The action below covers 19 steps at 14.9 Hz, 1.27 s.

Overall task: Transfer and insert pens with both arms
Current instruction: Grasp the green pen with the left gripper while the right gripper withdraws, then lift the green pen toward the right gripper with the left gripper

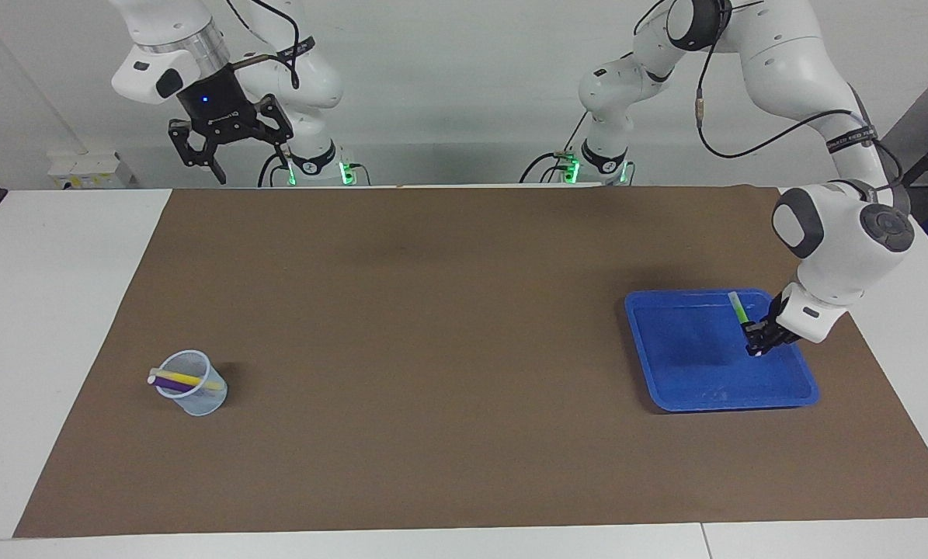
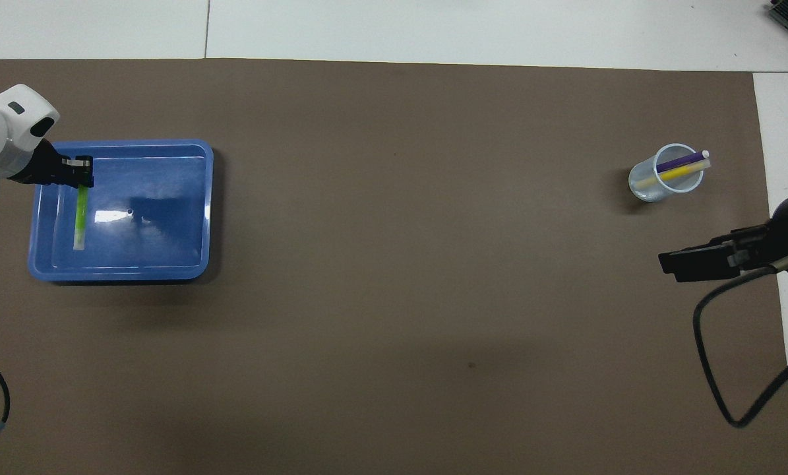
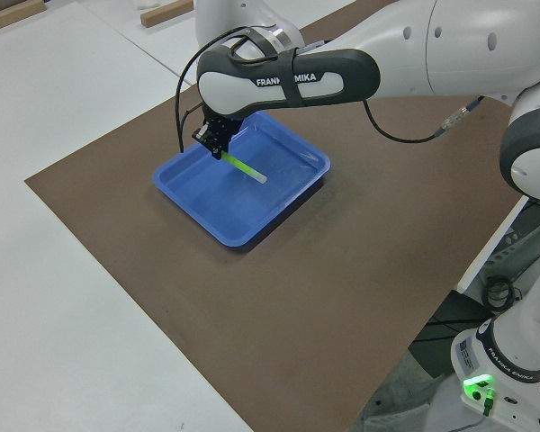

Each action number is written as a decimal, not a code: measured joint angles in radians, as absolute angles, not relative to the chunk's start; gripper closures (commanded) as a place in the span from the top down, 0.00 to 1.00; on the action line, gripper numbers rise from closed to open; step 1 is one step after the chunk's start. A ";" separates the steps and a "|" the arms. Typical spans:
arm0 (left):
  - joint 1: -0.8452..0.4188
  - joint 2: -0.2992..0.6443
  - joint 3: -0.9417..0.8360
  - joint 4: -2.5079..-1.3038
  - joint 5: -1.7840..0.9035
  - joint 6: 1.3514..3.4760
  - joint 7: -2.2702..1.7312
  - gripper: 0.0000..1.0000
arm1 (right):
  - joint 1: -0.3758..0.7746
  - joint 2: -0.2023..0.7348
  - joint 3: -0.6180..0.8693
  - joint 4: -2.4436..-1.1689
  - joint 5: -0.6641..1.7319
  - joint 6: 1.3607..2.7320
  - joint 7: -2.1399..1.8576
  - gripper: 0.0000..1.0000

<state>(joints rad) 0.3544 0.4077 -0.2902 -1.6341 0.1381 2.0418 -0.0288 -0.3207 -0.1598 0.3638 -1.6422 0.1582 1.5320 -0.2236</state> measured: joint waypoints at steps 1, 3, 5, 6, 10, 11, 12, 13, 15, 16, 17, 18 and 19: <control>0.349 0.388 -0.291 -1.634 0.132 2.017 -0.065 0.00 | -0.321 -0.160 0.364 -1.642 0.158 1.534 -0.224 1.00; 0.334 0.348 -0.293 -1.633 0.127 1.963 -0.144 0.00 | -0.320 -0.160 0.365 -1.644 0.158 1.548 -0.269 1.00; 0.315 0.310 -0.296 -1.632 0.122 1.911 -0.225 0.00 | -0.320 -0.159 0.366 -1.649 0.158 1.583 -0.358 1.00; 0.301 0.293 -0.296 -1.632 0.120 1.886 -0.266 0.00 | -0.320 -0.157 0.366 -1.652 0.158 1.597 -0.394 1.00; 0.224 0.240 -0.299 -1.632 0.073 1.820 -0.484 0.00 | -0.316 -0.149 0.372 -1.658 0.113 1.672 -0.615 1.00; 0.202 0.232 -0.299 -1.632 0.064 1.804 -0.542 0.00 | -0.311 -0.148 0.373 -1.659 0.101 1.692 -0.692 0.99; 0.180 0.224 -0.300 -1.632 0.059 1.790 -0.601 0.00 | -0.306 -0.147 0.374 -1.663 0.095 1.710 -0.769 0.97; 0.159 0.217 -0.300 -1.632 0.056 1.778 -0.660 0.00 | -0.303 -0.147 0.375 -1.667 0.092 1.727 -0.848 0.96; 0.118 0.204 -0.301 -1.632 0.035 1.764 -0.790 0.00 | -0.297 -0.146 0.376 -1.677 0.092 1.760 -0.971 0.95; 0.103 0.198 -0.301 -1.632 0.022 1.762 -0.850 0.00 | -0.286 -0.143 0.376 -1.681 0.092 1.770 -0.998 0.95; 0.087 0.189 -0.301 -1.632 0.012 1.761 -0.905 0.00 | -0.269 -0.138 0.377 -1.683 0.092 1.775 -1.004 0.95; 0.073 0.181 -0.301 -1.632 0.006 1.760 -0.957 0.00 | -0.249 -0.131 0.377 -1.684 0.094 1.781 -1.002 0.95; 0.059 0.172 -0.301 -1.632 -0.001 1.760 -1.016 0.00 | -0.227 -0.122 0.378 -1.685 0.094 1.792 -0.992 0.95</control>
